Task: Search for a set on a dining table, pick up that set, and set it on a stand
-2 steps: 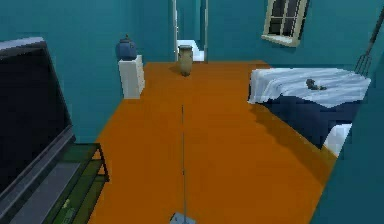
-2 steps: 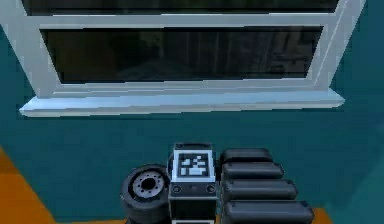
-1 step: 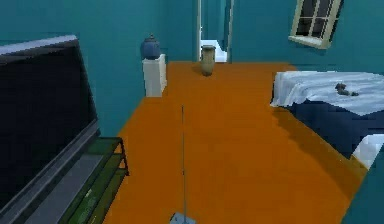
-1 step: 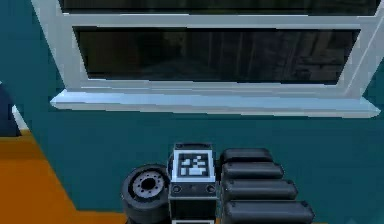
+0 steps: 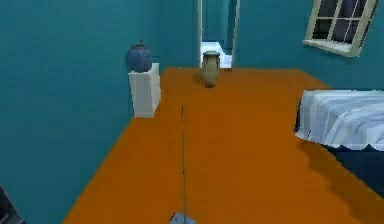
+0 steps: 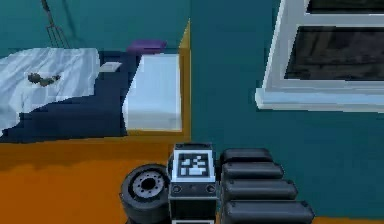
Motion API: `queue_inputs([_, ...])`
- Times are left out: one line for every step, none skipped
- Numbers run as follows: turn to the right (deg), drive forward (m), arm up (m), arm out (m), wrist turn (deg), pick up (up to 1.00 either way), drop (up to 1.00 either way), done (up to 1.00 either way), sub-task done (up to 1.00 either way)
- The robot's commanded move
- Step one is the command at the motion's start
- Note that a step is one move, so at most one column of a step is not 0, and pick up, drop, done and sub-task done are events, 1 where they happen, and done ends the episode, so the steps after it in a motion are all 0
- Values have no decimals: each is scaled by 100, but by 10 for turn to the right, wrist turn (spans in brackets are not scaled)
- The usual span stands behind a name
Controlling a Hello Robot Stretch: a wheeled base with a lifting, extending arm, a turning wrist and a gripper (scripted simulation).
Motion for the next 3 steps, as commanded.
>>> queue_inputs([-450, 0, 0, 0, 0, 0, 0, 0, 0])
queue_inputs([-450, 0, 0, 0, 0, 0, 0, 0, 0])
queue_inputs([-450, 0, 0, 0, 0, 0, 0, 0, 0])
